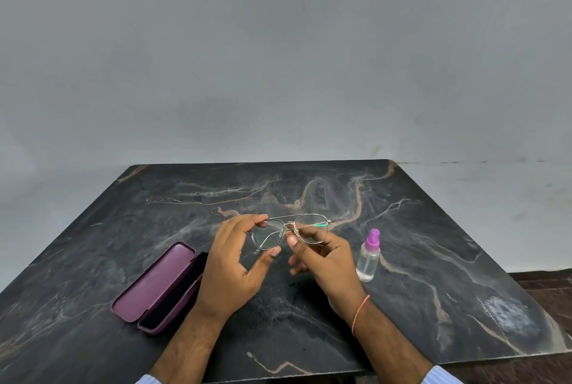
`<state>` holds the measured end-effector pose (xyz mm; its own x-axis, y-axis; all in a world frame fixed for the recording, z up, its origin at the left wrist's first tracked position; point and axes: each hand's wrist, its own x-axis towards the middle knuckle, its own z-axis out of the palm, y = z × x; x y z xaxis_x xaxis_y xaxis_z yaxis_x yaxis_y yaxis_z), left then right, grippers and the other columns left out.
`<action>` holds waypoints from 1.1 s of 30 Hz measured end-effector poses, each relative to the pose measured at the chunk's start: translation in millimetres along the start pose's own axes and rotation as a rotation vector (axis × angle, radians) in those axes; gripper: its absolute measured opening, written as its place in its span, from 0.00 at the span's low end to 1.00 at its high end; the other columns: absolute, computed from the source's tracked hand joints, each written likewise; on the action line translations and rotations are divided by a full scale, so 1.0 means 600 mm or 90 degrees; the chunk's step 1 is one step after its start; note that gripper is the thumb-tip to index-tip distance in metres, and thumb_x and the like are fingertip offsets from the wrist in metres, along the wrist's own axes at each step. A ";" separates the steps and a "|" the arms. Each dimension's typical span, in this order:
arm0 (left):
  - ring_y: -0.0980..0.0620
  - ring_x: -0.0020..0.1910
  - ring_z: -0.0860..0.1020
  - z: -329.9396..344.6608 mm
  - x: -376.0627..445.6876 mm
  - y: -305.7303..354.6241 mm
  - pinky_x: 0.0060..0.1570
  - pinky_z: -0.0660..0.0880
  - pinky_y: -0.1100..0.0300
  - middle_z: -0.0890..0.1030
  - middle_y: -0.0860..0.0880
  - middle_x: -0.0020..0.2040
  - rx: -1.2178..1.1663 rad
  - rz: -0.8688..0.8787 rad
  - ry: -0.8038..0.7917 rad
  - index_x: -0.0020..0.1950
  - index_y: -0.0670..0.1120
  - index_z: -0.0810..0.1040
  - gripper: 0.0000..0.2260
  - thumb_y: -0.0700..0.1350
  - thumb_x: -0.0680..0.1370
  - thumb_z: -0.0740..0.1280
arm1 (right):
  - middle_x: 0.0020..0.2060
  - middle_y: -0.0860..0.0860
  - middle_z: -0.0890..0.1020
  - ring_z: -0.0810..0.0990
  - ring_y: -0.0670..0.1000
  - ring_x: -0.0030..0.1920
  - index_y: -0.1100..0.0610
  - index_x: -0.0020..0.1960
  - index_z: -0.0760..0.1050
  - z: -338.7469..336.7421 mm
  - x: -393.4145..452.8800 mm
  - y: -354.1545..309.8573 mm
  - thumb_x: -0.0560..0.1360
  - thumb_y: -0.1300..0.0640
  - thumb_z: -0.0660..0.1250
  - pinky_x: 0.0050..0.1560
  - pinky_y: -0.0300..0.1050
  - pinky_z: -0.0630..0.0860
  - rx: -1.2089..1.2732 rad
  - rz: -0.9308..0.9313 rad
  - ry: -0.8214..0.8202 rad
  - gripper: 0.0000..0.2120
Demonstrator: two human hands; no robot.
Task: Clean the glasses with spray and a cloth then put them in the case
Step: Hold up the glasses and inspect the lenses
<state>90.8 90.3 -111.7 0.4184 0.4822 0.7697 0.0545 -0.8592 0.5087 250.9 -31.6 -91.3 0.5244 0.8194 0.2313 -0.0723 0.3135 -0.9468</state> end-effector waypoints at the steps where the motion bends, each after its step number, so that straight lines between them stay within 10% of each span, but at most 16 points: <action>1: 0.56 0.69 0.79 0.001 0.000 0.000 0.67 0.77 0.55 0.79 0.64 0.66 -0.001 0.002 -0.006 0.74 0.52 0.79 0.22 0.57 0.82 0.74 | 0.46 0.58 0.89 0.84 0.53 0.36 0.54 0.55 0.90 0.003 0.000 -0.001 0.76 0.58 0.80 0.35 0.46 0.83 0.007 0.000 0.002 0.08; 8: 0.59 0.69 0.77 0.005 0.002 0.001 0.69 0.73 0.64 0.80 0.62 0.65 0.003 0.003 -0.021 0.74 0.52 0.79 0.22 0.56 0.81 0.75 | 0.46 0.55 0.90 0.82 0.50 0.32 0.58 0.48 0.90 0.005 0.001 -0.005 0.75 0.55 0.77 0.33 0.44 0.82 0.003 -0.031 0.018 0.07; 33: 0.52 0.71 0.79 -0.006 -0.001 0.008 0.69 0.78 0.52 0.78 0.62 0.70 -0.006 0.035 0.013 0.74 0.53 0.78 0.22 0.60 0.84 0.72 | 0.38 0.56 0.88 0.86 0.56 0.28 0.40 0.55 0.87 -0.006 0.007 0.005 0.80 0.49 0.75 0.29 0.44 0.82 -0.103 -0.069 0.136 0.06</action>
<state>87.4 86.6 -108.0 0.4016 0.4385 0.8040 0.0234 -0.8826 0.4696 256.0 -29.0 -93.7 0.6901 0.6602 0.2964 0.1213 0.2983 -0.9467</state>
